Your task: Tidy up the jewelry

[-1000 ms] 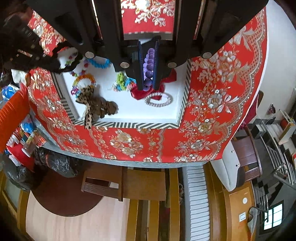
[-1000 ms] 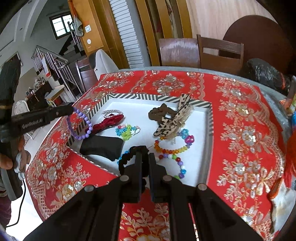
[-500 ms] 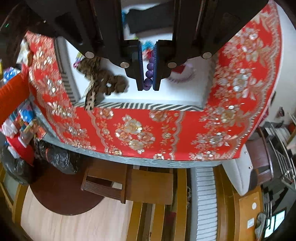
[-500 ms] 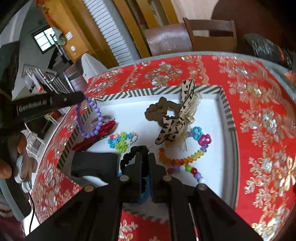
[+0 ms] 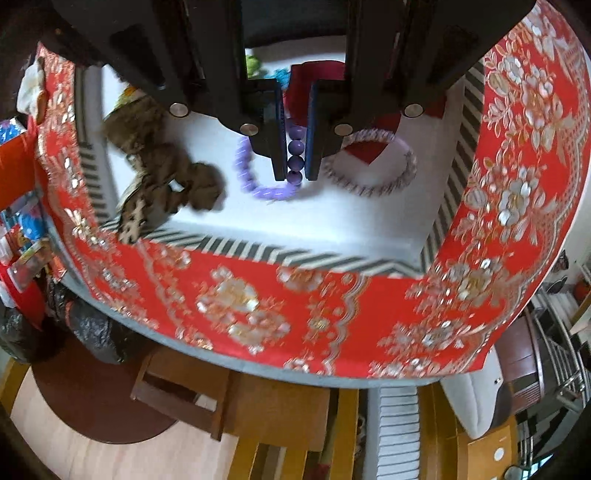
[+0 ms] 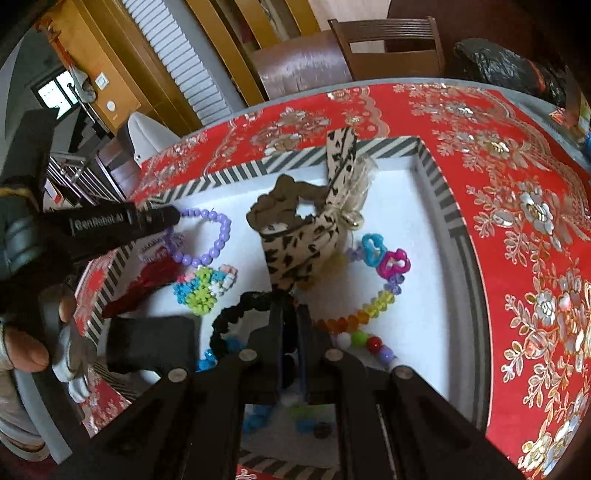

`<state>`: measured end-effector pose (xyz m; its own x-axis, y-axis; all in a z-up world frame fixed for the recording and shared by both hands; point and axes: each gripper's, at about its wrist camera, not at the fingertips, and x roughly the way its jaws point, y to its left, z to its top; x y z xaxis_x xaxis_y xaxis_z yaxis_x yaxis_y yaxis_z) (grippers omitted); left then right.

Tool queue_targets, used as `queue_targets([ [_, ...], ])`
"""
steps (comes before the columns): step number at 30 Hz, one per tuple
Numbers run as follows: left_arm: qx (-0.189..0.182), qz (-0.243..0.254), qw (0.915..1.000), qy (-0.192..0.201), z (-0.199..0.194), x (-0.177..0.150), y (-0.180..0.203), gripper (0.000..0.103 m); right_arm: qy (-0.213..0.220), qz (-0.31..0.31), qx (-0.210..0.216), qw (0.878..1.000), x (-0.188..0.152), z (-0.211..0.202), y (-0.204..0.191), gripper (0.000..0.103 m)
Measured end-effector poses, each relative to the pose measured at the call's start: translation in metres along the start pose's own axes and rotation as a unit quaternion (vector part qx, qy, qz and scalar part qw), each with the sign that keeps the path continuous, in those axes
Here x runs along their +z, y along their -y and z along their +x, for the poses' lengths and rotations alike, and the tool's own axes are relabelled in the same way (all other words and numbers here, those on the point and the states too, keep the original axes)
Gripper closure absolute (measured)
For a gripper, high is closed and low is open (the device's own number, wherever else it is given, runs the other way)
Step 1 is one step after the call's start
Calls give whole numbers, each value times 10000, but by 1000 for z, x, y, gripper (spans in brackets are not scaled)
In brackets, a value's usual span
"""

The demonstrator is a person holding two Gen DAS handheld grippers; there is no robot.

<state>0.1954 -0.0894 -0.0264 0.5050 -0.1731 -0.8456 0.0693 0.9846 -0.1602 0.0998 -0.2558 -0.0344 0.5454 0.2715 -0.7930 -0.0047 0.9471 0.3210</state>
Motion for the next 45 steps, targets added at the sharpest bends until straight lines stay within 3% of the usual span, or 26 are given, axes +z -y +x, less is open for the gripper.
queue_targets([
  [3,94,22,10000,-19,0,-6,-3,81,3,-210,-141,9997,0,1,-4,96],
  [6,156,77,9998,23,-3,-9,-4,81,-3,-506,-340,9981,-2,-2,-10,90],
  [8,112,59,9999,27,-5,-10,-5,81,1,-609,-371,9975,-4,-7,-14,73],
  [10,133,89,9999,56,-9,-10,-4,80,46,-716,-372,9967,-7,-12,-17,66],
  [15,175,268,9993,189,-23,-16,2,67,97,-845,-351,9958,-13,-24,-23,65],
  [18,182,324,9989,278,-33,-20,4,65,153,-854,-360,9956,-14,-31,-24,63],
  [22,245,350,9984,374,-44,-26,4,64,244,-865,-387,9952,-16,-40,-26,58],
  [45,527,295,9951,783,-108,-102,-3,64,584,-987,-613,9915,-46,-93,-27,51],
])
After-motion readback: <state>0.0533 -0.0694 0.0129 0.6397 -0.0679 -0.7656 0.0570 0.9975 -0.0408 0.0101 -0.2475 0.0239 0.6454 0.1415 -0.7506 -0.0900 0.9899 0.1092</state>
